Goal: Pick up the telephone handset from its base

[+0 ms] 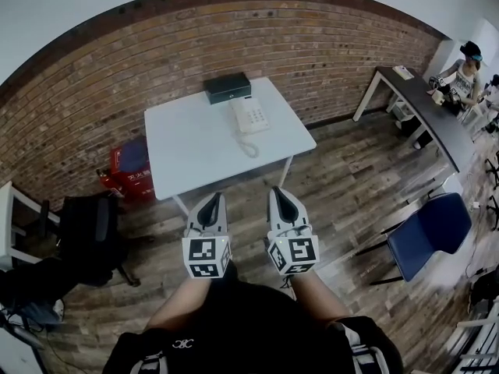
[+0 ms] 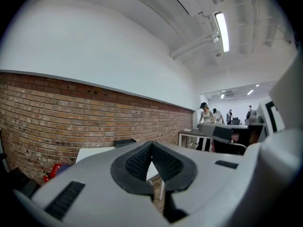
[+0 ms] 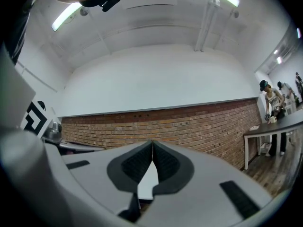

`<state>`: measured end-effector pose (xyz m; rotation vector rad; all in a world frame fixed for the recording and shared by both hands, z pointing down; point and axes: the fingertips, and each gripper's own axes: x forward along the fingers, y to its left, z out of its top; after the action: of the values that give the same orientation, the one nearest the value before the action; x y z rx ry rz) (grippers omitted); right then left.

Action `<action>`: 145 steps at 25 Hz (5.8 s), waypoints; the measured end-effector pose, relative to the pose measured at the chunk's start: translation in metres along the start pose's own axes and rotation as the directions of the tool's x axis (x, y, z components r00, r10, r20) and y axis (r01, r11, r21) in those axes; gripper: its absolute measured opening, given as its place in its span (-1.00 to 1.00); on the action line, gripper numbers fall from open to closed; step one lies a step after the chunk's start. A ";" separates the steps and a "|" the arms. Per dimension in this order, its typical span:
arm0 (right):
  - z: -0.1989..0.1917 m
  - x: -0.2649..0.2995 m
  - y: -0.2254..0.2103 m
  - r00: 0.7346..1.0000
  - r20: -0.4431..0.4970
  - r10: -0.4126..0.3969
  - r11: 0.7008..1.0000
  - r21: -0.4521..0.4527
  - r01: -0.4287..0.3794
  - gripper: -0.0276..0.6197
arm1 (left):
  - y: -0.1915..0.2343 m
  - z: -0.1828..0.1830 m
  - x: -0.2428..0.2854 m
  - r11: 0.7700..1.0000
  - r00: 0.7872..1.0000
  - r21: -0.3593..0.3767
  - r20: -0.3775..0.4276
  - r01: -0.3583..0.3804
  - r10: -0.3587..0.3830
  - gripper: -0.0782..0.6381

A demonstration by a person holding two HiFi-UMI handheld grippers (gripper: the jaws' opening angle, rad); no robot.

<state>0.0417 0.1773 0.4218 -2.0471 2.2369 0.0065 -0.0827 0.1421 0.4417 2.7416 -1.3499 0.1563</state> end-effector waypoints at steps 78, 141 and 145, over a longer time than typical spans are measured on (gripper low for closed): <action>-0.100 0.464 -0.124 0.966 -0.243 0.088 0.996 0.028 -0.084 -0.92 | 0.203 0.012 0.374 0.990 0.987 -0.092 -0.132 -0.107 0.094 -0.78; -0.304 0.541 -0.160 0.656 -0.751 0.076 0.996 0.081 -0.022 -0.31 | 0.242 -0.008 0.362 0.885 0.877 -0.113 -0.240 -0.452 0.417 -0.78; -0.282 0.538 -0.158 0.700 -0.705 0.117 0.991 0.129 -0.036 -0.31 | 0.237 -0.004 0.366 0.898 0.890 -0.110 -0.230 -0.426 0.394 -0.78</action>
<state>0.1304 -0.3934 0.6687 -2.1233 2.6262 -1.0631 -0.0491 -0.2891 0.4989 2.2067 -1.7768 0.3286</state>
